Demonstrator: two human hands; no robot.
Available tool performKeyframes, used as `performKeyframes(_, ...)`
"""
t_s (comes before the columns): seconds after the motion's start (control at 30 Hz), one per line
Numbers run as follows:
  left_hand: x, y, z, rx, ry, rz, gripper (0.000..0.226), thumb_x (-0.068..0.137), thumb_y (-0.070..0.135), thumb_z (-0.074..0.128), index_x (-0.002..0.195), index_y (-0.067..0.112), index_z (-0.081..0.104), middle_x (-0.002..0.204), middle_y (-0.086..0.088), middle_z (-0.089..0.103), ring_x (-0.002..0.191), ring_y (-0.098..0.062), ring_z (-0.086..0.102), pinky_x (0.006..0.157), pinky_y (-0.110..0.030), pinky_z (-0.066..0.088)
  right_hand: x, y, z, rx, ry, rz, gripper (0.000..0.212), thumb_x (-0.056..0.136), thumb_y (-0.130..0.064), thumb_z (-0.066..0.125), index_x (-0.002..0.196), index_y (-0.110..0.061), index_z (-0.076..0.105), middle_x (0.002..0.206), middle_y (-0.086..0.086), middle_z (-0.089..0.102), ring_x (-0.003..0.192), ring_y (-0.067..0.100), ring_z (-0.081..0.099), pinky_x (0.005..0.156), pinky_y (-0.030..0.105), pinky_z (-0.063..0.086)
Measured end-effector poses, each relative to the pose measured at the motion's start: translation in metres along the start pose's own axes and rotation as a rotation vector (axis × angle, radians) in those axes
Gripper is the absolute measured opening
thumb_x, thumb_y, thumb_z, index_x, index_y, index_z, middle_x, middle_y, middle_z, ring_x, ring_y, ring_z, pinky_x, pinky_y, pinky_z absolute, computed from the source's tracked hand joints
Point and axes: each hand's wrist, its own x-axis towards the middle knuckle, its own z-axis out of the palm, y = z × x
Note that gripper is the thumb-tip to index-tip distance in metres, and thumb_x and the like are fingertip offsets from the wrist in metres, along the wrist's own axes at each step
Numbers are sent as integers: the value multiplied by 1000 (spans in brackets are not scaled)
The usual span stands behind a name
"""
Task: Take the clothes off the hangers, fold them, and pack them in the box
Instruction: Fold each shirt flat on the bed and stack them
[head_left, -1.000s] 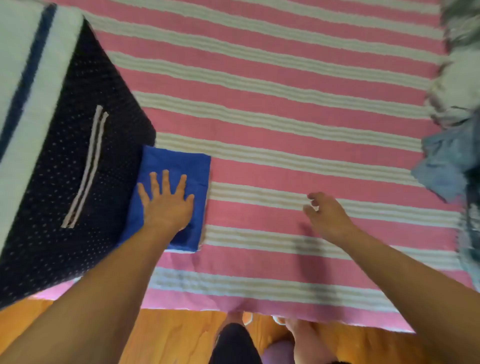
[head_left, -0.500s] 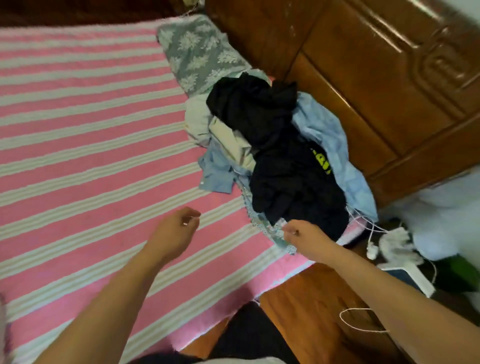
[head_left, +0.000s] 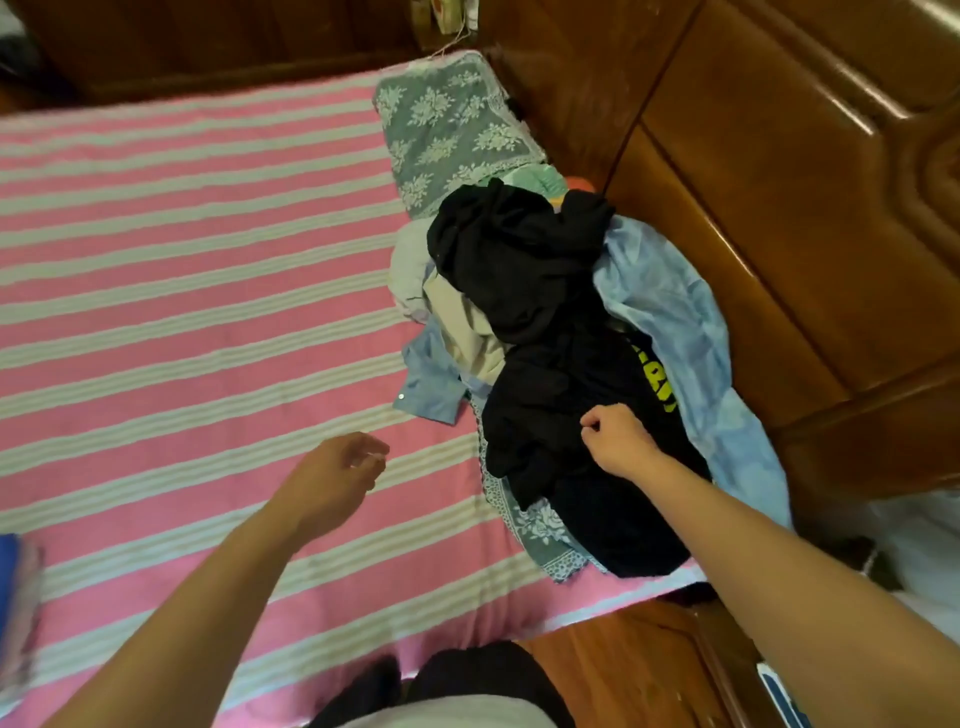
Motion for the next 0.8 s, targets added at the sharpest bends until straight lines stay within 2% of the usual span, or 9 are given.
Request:
performKeyframes(0.1, -1, -4, 1, -4, 18, -50, 18, 103, 22, 53, 115, 25, 67, 106, 4, 73, 91, -13, 72, 81, -33, 55, 17, 4, 34, -152, -122, -27, 31, 101, -29, 52, 130, -33, 62, 167, 2, -1, 147, 32, 19, 110, 41, 38)
performKeyframes(0.2, -4, -11, 6, -10, 43, -86, 18, 103, 21, 54, 114, 26, 67, 103, 3, 74, 90, -13, 72, 77, -32, 55, 36, 21, 51, -324, -186, 16, 36, 100, -29, 50, 135, -36, 58, 167, 2, -14, 151, 33, 1, 116, 44, 30)
performKeyframes(0.3, -17, -23, 7, -58, 41, -138, 16, 103, 21, 54, 112, 27, 66, 104, 3, 73, 91, -14, 72, 81, -36, 56, 36, 30, 58, -335, -44, 34, 40, 101, -28, 48, 140, -21, 51, 165, 7, 15, 149, 32, 18, 116, 46, 27)
performKeyframes(0.4, -37, -37, 1, -136, 43, -200, 15, 103, 22, 56, 108, 30, 67, 104, 5, 74, 91, -13, 73, 89, -41, 57, 29, 32, 54, -144, 105, 71, 33, 102, -18, 44, 128, -11, 65, 134, 11, 57, 124, 31, 54, 102, 40, 43)
performKeyframes(0.5, -52, -47, -7, -242, 82, -232, 18, 104, 18, 54, 108, 28, 68, 105, 3, 76, 92, -16, 73, 94, -44, 56, 15, 36, 38, 124, 169, 104, 32, 102, -12, 45, 121, -5, 69, 129, 18, 60, 117, 36, 56, 99, 39, 45)
performKeyframes(0.57, -58, -50, -8, -284, 90, -239, 18, 104, 16, 54, 111, 23, 69, 106, 1, 76, 93, -19, 73, 94, -44, 55, 3, 48, 31, 124, 212, 170, 30, 103, -15, 45, 117, -10, 71, 142, 16, 47, 126, 38, 43, 106, 42, 39)
performKeyframes(0.67, -53, -55, -6, -266, 29, -224, 17, 104, 17, 54, 112, 21, 69, 106, 0, 75, 93, -21, 73, 92, -44, 55, -10, 73, 40, 65, 20, 332, 36, 105, -24, 44, 135, -11, 60, 161, 14, 24, 141, 38, 29, 117, 42, 29)
performKeyframes(0.73, -44, -63, -4, -241, -15, -190, 17, 104, 19, 54, 113, 22, 69, 106, 1, 75, 93, -19, 73, 92, -43, 55, -15, 76, 49, 161, 4, 340, 39, 105, -17, 39, 134, 2, 57, 149, 24, 43, 134, 41, 42, 112, 43, 36)
performKeyframes(0.8, -42, -71, -5, -237, -56, -173, 17, 104, 22, 55, 113, 24, 69, 105, 3, 75, 92, -18, 73, 93, -43, 56, -37, 49, 46, 360, 153, 357, 35, 104, -11, 39, 126, 2, 64, 137, 24, 57, 126, 40, 51, 107, 40, 41)
